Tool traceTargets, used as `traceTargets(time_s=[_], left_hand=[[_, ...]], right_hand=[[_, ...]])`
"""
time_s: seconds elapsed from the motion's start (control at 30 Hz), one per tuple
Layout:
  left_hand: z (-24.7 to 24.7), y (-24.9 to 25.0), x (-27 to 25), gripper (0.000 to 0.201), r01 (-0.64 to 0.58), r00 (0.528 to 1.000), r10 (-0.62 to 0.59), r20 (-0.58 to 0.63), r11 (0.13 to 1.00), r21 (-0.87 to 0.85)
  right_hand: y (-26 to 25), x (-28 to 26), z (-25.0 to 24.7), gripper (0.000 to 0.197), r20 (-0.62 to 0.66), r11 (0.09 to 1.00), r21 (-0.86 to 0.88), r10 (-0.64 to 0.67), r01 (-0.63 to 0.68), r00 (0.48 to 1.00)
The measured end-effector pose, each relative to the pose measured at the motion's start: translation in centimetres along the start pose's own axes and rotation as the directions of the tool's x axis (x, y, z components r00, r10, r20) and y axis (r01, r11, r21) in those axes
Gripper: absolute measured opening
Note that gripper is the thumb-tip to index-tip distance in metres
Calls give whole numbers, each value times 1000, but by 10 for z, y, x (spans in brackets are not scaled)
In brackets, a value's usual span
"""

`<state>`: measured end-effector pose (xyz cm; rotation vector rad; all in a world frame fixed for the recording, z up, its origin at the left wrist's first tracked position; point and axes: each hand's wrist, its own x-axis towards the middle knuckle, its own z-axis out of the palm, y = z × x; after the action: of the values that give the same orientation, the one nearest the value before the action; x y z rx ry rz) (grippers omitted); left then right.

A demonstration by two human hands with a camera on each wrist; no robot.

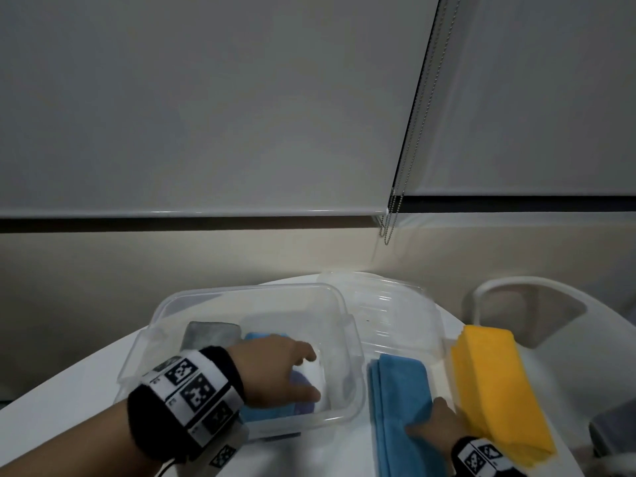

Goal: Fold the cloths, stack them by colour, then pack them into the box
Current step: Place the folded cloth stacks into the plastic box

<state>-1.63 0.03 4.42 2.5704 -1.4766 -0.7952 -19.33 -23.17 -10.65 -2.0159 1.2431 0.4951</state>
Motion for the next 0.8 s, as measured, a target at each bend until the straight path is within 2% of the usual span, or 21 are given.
traceTargets(time_s=[0.07,0.13,0.27,0.37,0.43,0.53,0.6,0.7,0.73,0.8], left_hand=[[13,4,-8,52,-20,1000,20,20,1000,2],[23,6,-11,42,-44,999,44,28,999,-25],[36,8,-16,24,-87,996,88,7,994,-62],[43,5,-15,22,-79,997,77,-21,992,-96],[46,3,-15,23,-87,996,81,-48,989,-122],[50,-1,-14,24,-117,989,102,-105,983,-144],[50,-2,-15,21,-142,982,110,-156,967,-212],[36,-1,-19,32,-200,951,68,-301,879,-432],[28,1,-22,39,-219,936,18,-351,811,-543],[13,3,-27,49,-265,913,-103,-395,585,-766]], right_hand=[[6,-2,5,71,-13,992,120,28,-27,1000],[10,-3,7,62,3,976,212,48,-48,999],[11,-15,8,50,72,918,395,12,-39,997],[-2,-37,-6,39,-55,895,432,-98,112,994],[-17,-55,-25,34,-172,857,448,-196,254,965],[-43,-87,-57,32,-314,750,471,-349,464,883],[-64,-110,-74,34,-354,644,513,-444,568,823],[-100,-135,-81,54,-314,478,633,-561,609,766],[-111,-139,-78,59,-289,451,664,-581,596,761],[-133,-144,-67,60,-239,417,713,-611,564,754]])
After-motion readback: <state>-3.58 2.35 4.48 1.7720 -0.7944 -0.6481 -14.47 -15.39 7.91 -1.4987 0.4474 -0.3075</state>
